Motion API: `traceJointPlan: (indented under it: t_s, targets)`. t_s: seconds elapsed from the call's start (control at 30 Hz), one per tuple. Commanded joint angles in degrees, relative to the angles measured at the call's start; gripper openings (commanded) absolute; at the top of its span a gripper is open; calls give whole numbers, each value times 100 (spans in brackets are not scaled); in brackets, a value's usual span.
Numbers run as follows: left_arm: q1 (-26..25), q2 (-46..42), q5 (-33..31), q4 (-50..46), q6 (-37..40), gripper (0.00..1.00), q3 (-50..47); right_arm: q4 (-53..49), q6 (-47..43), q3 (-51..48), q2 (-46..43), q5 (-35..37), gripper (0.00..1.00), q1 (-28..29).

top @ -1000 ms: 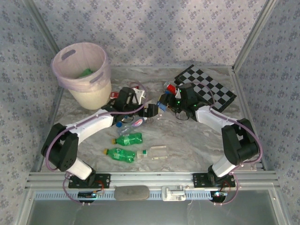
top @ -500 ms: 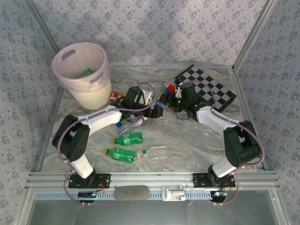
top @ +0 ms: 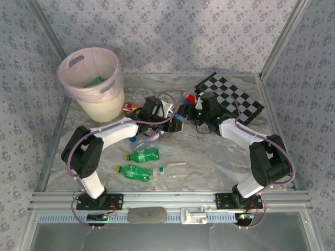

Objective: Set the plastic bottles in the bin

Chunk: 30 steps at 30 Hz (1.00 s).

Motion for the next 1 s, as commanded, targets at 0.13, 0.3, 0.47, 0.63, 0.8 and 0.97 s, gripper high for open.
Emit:
traceJointPlan:
  t_s: [0.13, 0.3, 0.47, 0.63, 0.8, 0.97]
  targets:
    - [39, -15, -415, -126, -31, 48, 99, 157, -5, 137, -90, -123, 68, -26]
    - [242, -173, -717, -184, -196, 46, -108, 140, 29, 128, -214, -178, 76, -303]
    - [547, -519, -921, -255, -230, 46, -340, 135, 17, -3, -461, -69, 78, -569]
    - [770, -1015, -1270, -710, 224, 46, -184, 77, -6, -179, -613, 88, 81, -711]
    - [956, -1508, -1727, -1272, 870, 46, 343, 89, 38, -293, -592, 182, 96, -677]
    - [1247, -1948, -2189, -1666, 1312, 47, 853, 176, 82, -329, -473, 235, 99, -553]
